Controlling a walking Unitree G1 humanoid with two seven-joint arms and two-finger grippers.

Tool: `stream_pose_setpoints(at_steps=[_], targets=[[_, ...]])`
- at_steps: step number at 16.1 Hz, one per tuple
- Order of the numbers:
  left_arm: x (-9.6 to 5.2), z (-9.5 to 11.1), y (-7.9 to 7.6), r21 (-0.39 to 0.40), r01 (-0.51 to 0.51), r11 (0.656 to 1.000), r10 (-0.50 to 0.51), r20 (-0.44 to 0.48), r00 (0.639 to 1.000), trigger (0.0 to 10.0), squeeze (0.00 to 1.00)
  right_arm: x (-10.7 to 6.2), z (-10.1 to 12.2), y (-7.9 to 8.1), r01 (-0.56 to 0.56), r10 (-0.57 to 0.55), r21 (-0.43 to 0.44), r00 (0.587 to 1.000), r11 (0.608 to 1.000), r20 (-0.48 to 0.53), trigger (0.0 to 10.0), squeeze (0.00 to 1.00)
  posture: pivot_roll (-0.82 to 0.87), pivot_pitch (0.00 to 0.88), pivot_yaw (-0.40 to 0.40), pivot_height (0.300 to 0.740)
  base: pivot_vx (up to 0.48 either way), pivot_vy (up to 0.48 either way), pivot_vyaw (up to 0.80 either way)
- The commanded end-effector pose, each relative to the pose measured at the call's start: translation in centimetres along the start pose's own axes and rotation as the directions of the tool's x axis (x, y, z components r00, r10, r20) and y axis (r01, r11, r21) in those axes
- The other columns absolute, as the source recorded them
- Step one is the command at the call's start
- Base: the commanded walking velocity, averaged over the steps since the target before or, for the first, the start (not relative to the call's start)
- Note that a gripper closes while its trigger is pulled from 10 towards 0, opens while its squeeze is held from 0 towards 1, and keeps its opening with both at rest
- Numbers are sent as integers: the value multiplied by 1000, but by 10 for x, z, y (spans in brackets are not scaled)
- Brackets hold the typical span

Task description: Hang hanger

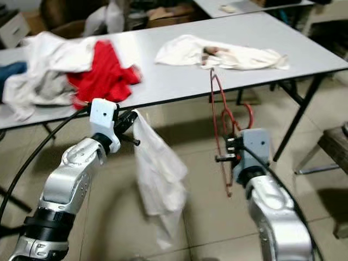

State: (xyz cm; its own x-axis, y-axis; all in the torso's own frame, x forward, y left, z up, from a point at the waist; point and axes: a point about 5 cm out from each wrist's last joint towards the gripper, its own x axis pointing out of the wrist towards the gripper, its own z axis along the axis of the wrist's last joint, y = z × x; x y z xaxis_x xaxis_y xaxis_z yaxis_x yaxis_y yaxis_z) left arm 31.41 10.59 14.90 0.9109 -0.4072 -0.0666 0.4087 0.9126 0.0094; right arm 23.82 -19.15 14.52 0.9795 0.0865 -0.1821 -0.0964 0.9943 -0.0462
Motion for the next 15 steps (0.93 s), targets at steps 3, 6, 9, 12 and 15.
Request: stream_pose_setpoints(at_steps=[3, 6, 9, 12, 15], targets=[[3, 12, 2, 4, -7, 1000, 7, 46, 999, 10000, 0, -2, 5, 5, -51, 51, -10, 999, 999, 5, 10000, 0, -70, 23, 107, 740, 277, 0, 721], [7, 26, 18, 19, -56, 998, 54, 81, 995, 10000, 0, -3, 11, 15, -142, 144, -80, 989, 987, 18, 10000, 0, -70, 15, 98, 740, 279, 0, 533], [10, 32, 18, 24, -41, 999, 39, 97, 995, 10000, 0, -1, 16, 8, -139, 143, -95, 989, 986, 30, 10000, 0, -71, 7, 90, 740, 276, 0, 0], [15, 38, 12, 8, 22, 1000, -23, 106, 994, 10000, 0, -18, 29, 0, -320, 325, -234, 946, 918, -17, 10000, 0, -72, 4, 91, 740, 290, 0, 0], [19, 42, 10, -7, 41, 999, -40, 111, 993, 10000, 0, -25, 31, -2, -378, 377, -261, 925, 888, -56, 10000, 0, -80, 1, 91, 740, 300, 0, -267]])
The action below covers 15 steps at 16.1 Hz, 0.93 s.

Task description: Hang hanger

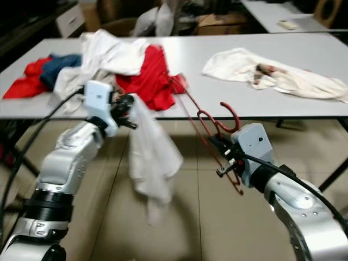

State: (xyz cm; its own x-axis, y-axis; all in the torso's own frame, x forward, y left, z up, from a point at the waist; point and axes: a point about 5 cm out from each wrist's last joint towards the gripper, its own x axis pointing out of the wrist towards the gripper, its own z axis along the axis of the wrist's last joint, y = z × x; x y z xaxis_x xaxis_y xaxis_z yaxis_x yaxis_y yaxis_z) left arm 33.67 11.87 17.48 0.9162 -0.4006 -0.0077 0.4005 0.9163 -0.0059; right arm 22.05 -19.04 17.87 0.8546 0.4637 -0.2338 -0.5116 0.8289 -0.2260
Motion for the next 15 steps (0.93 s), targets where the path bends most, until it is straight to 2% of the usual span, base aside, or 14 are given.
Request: stream_pose_setpoints(at_steps=[1, 2, 4, 6, 9, 12, 15], targets=[[9, 18, -13, -9, 58, 998, -58, 60, 997, 10000, 0, -7, 2, -2, -22, 21, -12, 1000, 1000, -14, 10000, 0, -82, 0, 87, 740, 300, 0, -800], [10, 19, -14, -12, 59, 998, -58, 62, 996, 10000, 0, -10, 3, -2, -45, 45, -20, 999, 999, -16, 10000, 0, -86, 0, 76, 740, 300, 0, -800], [14, 23, -13, -19, 50, 999, -49, 72, 996, 10000, 0, -18, 5, 1, -159, 157, -37, 987, 987, -42, 10000, 0, -87, 0, 59, 740, 306, 0, 0], [17, 25, -11, -20, 46, 999, -45, 74, 996, 10000, 0, -24, 5, 3, -223, 220, -48, 973, 974, -67, 10000, 0, -87, 0, 55, 740, 307, 0, 0], [21, 32, -10, -22, 48, 999, -46, 90, 995, 10000, 0, -32, 7, -3, -267, 259, -70, 960, 961, -103, 10000, 0, -93, 0, 45, 740, 310, 0, 0], [26, 37, -4, -13, 17, 1000, -16, 93, 996, 10000, 0, -38, 7, 0, -324, 316, -58, 941, 944, -120, 10000, 0, -96, 0, 51, 740, 311, 0, 0], [39, 55, -3, 0, 39, 999, -39, 129, 991, 10000, 0, -52, 5, -2, -362, 351, -45, 922, 931, -162, 10000, 0, -100, 0, 78, 740, 311, 0, 0]])
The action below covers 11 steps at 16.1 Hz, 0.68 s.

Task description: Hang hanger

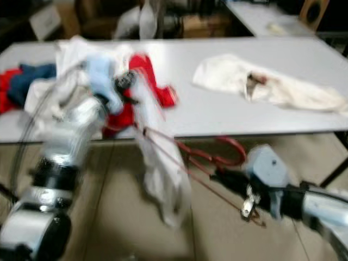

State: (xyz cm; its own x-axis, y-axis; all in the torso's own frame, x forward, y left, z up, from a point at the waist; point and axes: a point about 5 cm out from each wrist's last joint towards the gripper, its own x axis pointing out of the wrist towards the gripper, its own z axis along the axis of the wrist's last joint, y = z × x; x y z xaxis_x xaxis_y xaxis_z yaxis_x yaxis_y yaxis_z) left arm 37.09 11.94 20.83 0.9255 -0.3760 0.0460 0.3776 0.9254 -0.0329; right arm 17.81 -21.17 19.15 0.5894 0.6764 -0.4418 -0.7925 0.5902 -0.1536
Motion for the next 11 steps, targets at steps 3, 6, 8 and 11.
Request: stream_pose_setpoints(at_steps=[3, 6, 8, 11], targets=[[13, 33, -29, 4, 123, 992, -123, 111, 986, 10000, 0, 1, 3, -1, 14, -14, -23, 1000, 1000, -6, 10000, 0, -101, 0, 87, 740, 317, 0, -144], [13, 45, -37, -27, 161, 987, -155, 154, 976, 10000, 0, 5, 6, 1, 4, -4, -27, 1000, 1000, 22, 10000, 0, -97, 0, 87, 740, 322, 0, -758], [12, 54, -37, -17, 166, 986, -160, 179, 971, 10000, 0, 5, 6, 0, -7, 8, -39, 1000, 999, 19, 10000, 0, -93, 0, 82, 740, 328, 0, 0], [8, 63, -23, 53, 119, 992, -127, 186, 974, 10000, 0, 5, 10, -4, -22, 23, -69, 1000, 997, 13, 10000, 0, -90, 0, 82, 740, 326, 0, 0]])
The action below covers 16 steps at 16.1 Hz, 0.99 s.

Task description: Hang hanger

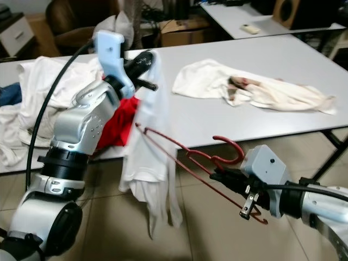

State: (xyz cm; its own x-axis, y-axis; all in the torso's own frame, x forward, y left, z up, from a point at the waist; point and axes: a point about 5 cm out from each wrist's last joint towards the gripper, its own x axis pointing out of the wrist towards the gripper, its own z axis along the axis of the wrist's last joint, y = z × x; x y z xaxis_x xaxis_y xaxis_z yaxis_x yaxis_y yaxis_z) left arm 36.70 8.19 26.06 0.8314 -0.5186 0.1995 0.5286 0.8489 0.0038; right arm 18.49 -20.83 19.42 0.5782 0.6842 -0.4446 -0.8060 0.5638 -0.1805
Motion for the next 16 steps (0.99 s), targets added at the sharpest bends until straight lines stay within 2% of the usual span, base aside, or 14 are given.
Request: stream_pose_setpoints(at_steps=[1, 4, 7, 16], targets=[[-8, 14, 17, 40, -55, 998, 54, 34, 998, 10000, 0, 0, 5, -1, -16, 16, -40, 1000, 999, 11, 10000, 0, -87, 0, 80, 740, 326, 0, 0], [-11, 20, 24, 46, -79, 996, 77, 48, 996, 10000, 0, 2, 7, -6, -33, 33, -61, 999, 998, 8, 10000, 0, -79, 0, 74, 740, 326, 0, 0], [-10, 24, 22, 38, -75, 996, 73, 60, 996, 10000, 0, 5, 9, -8, -37, 38, -73, 999, 997, 13, 10000, 0, -77, 0, 72, 740, 326, 0, 0], [-5, 37, 7, 10, 22, 1000, -23, 94, 995, 10000, 0, 9, 11, -8, -67, 69, -83, 997, 994, 19, 10000, 0, -79, 0, 79, 740, 328, 0, 0]])
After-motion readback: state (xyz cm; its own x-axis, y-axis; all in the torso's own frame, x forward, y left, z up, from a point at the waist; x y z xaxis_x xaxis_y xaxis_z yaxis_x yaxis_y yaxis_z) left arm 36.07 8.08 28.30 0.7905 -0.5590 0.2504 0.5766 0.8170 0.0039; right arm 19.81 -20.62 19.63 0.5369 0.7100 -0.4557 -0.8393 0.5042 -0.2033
